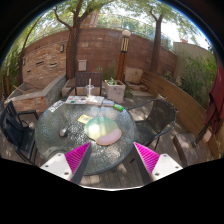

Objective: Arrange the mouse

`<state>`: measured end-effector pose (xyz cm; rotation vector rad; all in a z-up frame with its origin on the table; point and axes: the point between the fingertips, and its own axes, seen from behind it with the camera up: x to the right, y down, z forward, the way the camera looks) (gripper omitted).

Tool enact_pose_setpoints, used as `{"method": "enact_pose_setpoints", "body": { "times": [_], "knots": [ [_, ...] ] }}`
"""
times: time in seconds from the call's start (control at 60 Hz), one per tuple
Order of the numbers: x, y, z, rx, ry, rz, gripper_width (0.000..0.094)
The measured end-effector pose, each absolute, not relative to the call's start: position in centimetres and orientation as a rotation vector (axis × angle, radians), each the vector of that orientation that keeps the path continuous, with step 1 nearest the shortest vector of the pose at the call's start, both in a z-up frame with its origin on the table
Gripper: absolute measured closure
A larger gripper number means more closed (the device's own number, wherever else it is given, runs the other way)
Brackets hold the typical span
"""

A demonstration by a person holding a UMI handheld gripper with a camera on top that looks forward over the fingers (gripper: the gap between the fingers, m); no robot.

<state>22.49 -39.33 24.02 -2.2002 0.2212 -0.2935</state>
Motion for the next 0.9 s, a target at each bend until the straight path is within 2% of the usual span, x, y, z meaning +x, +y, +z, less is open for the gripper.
{"method": "enact_pose_setpoints", "body": {
  "times": [0.133,0.383,0.567,0.817,0.9],
  "knots": [
    [21.9,-39.6,21.6,-2.250,0.225,-0.298,0.0073],
    [15.4,-38.0,10.2,-2.417,0.149,-0.227,0.0061],
    [7.3,-28.7,4.7,-2.419,0.089,-0.128,0.0078],
    [1.5,-13.7,0.7,-2.346,0.109,-0.070,0.0081],
    [0.7,-10.9,-0.4,-2.339,0.103,-0.091,0.0130]
  ]
}}
